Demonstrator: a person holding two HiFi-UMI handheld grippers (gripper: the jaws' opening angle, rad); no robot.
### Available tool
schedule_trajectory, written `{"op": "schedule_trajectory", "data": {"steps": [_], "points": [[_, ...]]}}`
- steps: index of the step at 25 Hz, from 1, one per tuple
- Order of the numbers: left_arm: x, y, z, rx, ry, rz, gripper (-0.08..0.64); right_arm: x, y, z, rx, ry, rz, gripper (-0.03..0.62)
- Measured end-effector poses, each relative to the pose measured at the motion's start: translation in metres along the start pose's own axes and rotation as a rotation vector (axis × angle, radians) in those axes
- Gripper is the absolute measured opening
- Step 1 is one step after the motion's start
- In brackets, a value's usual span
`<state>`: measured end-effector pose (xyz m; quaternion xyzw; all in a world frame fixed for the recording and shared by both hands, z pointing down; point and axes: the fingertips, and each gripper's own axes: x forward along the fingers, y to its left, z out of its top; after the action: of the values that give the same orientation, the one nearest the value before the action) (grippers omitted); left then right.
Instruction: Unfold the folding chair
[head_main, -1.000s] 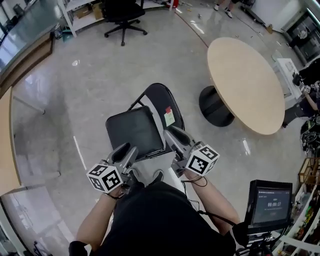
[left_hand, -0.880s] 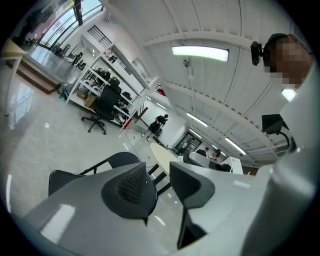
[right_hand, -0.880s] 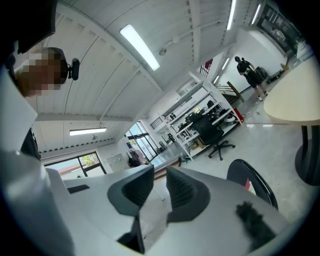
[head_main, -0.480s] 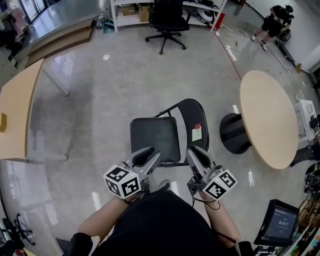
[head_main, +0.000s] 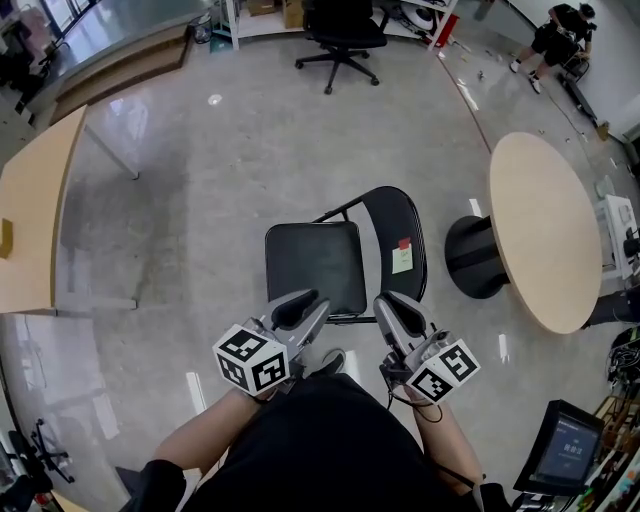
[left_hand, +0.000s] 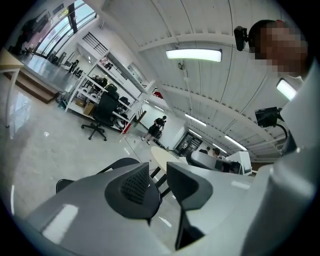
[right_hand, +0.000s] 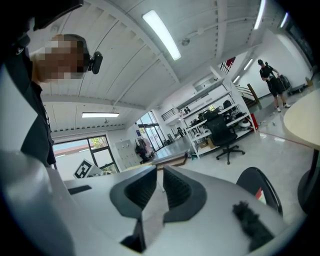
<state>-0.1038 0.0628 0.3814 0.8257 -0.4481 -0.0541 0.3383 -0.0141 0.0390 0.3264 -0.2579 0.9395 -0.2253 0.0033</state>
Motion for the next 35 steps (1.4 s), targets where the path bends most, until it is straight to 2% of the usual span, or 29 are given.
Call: {"op": "schedule_trajectory", "data": {"steps": [2, 6, 11, 12, 14, 18, 29, 35], "points": [[0.001, -0.001, 0.001, 0.026, 0.006, -0.003, 0.117, 0.000, -0.002, 0.001, -0.031, 0.004, -0.022, 0.005], [0.001, -0.008, 0.006, 0.088, 0.017, -0.012, 0.115, 0.001, 0.001, 0.003, -0.078, 0.020, -0.038, 0.003], [0.002, -0.012, 0.011, 0.132, 0.013, -0.017, 0.104, 0.004, 0.004, 0.001, -0.119, 0.033, -0.044, 0.003], [0.001, -0.012, 0.014, 0.141, 0.006, -0.015, 0.090, 0.005, 0.005, 0.001, -0.125, 0.035, -0.043, 0.003], [-0.003, -0.014, 0.019, 0.153, -0.011, -0.020, 0.006, 0.007, 0.007, 0.001, -0.132, 0.038, -0.041, 0.003], [-0.004, -0.021, 0.021, 0.182, -0.010, -0.045, 0.005, 0.007, 0.007, 0.000, -0.138, 0.043, -0.042, 0.003], [-0.005, -0.014, 0.014, 0.189, 0.001, -0.010, 0.005, 0.007, 0.012, -0.002, -0.195, 0.058, -0.037, 0.003], [-0.007, -0.013, 0.014, 0.188, 0.004, -0.006, 0.006, 0.009, 0.014, 0.000, -0.195, 0.052, -0.034, 0.003]]}}
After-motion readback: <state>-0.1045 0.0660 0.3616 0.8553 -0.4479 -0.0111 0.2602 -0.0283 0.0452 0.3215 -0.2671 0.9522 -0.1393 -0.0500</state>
